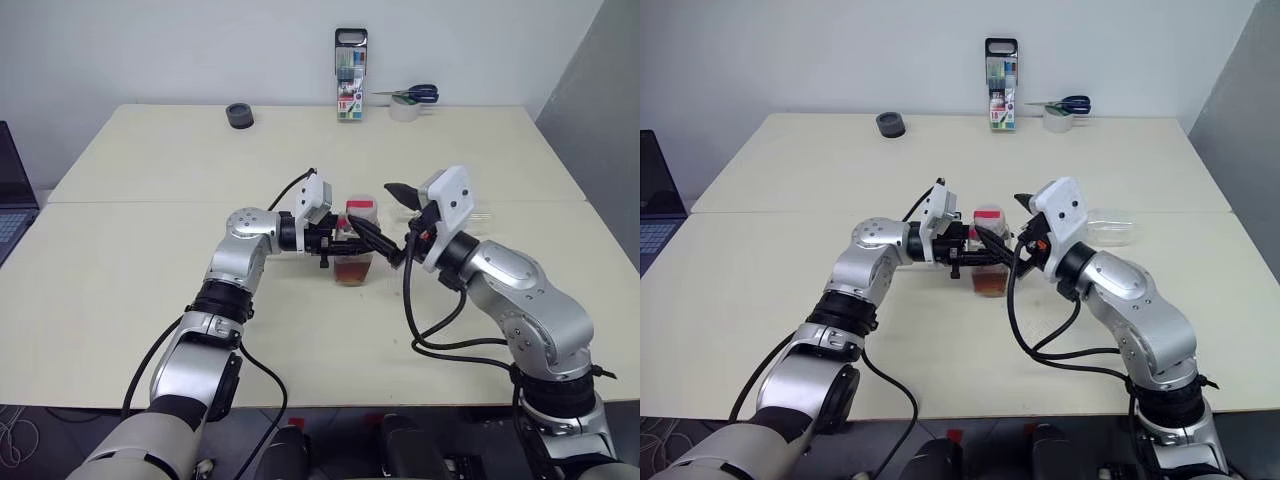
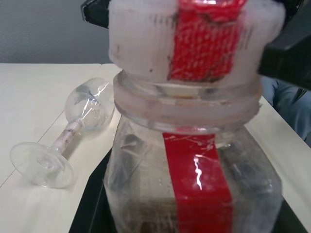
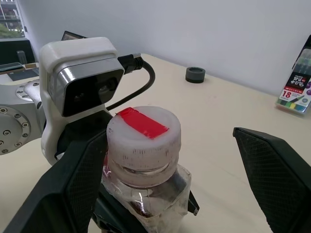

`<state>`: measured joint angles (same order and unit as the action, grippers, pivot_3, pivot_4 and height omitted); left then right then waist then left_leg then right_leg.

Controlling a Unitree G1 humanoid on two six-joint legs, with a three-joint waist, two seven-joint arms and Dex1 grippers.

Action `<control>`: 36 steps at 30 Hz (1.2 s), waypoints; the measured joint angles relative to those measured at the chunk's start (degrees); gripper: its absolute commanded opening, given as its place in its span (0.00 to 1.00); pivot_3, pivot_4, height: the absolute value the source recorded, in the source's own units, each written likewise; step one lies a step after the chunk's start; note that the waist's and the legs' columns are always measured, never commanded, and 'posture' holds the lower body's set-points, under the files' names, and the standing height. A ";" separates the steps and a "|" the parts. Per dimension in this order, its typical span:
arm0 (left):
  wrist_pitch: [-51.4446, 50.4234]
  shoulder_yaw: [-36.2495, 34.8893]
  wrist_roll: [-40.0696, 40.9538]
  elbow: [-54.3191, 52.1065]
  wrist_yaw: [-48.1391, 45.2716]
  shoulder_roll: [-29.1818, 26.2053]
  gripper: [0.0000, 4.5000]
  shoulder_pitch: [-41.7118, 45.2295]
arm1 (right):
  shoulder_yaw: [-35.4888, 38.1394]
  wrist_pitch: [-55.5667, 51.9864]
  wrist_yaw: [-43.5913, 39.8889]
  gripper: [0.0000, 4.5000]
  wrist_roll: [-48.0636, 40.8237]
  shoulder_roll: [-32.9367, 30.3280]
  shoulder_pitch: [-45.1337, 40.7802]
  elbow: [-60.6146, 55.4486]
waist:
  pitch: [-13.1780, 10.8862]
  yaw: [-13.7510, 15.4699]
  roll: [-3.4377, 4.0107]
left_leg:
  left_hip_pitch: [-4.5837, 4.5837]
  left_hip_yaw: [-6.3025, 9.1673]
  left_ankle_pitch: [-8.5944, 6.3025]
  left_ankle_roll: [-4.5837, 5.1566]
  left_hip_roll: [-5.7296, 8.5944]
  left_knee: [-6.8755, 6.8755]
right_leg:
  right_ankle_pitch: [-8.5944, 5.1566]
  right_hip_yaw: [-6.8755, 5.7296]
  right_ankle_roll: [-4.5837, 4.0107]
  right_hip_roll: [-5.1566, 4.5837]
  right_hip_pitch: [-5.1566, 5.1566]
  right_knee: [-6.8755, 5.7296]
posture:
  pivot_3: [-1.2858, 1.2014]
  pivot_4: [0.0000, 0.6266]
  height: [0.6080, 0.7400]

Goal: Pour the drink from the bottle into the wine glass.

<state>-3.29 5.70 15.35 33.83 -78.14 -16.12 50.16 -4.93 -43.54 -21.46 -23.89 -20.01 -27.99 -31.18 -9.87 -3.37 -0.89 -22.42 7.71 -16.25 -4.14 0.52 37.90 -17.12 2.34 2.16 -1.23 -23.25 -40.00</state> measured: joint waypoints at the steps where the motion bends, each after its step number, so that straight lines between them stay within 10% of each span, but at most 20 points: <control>1: 0.03 0.00 0.00 0.00 0.01 -0.01 0.37 0.00 | 0.09 -0.24 -0.04 0.96 -0.27 0.01 0.00 -0.09 | 0.00 0.00 0.00 | 0.00 0.00 0.00 0.00 0.00 0.00 | 0.00 0.00 0.00 0.00 0.00 0.00 | 0.52 0.24 1.00; 36: 2.50 0.08 0.00 -0.71 1.24 0.03 0.37 -2.05 | 1.29 -5.87 -2.70 0.96 -8.96 -1.45 -2.52 -2.18 | 0.00 0.02 0.00 | 0.00 0.00 0.00 0.00 0.00 0.00 | 0.00 0.00 0.00 0.00 0.00 0.00 | 0.52 0.24 1.00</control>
<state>-0.79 5.78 15.35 33.12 -76.90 -16.09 48.11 -3.63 -49.41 -24.16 -32.84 -21.46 -30.51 -33.36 -9.87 -3.34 -0.89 -22.42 7.72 -16.26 -4.14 0.52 37.90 -17.12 2.34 2.16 -1.23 -23.24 -40.00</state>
